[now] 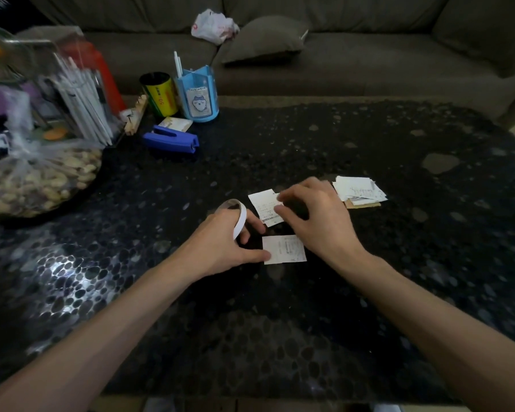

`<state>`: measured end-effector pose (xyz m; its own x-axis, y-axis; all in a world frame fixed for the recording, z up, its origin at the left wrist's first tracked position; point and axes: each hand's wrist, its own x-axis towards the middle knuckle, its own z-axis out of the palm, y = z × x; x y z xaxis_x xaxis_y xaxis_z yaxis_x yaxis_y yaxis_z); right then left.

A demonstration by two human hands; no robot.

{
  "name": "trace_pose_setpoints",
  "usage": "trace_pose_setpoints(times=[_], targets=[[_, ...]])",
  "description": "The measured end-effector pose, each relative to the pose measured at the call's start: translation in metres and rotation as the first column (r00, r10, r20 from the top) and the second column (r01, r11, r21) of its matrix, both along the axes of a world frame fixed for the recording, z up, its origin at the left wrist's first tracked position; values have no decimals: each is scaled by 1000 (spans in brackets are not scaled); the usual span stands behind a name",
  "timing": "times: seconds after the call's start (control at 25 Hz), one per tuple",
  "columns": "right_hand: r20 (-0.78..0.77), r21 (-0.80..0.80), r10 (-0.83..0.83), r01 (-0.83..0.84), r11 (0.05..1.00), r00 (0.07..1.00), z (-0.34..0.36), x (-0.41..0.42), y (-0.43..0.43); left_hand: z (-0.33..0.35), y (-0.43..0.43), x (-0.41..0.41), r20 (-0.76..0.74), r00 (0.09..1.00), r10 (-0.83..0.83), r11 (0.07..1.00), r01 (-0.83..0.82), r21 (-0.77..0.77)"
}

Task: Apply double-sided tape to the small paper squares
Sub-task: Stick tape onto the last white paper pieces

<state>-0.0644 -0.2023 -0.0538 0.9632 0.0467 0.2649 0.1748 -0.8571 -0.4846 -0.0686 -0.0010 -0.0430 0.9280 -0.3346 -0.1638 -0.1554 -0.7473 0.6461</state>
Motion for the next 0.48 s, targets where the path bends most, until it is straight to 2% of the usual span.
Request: trace_pose_setpoints(times=[0.12, 0.2, 0.4, 0.48], targets=[[-36, -220, 11, -19, 975, 999, -7, 14, 12, 2, 1, 1, 19, 998, 60, 998, -60, -26], [-65, -274, -3, -15, 962, 998, -7, 16, 13, 3, 3, 2, 64, 989, 134, 989, -130, -70], [34, -176, 24, -17, 984, 999, -12, 14, 10, 6, 4, 4, 86, 956, 282, 956, -272, -110], [108, -75, 71, -63, 995, 992, -13, 12, 10, 11, 2, 5, 15, 932, 362, 912, -351, -211]])
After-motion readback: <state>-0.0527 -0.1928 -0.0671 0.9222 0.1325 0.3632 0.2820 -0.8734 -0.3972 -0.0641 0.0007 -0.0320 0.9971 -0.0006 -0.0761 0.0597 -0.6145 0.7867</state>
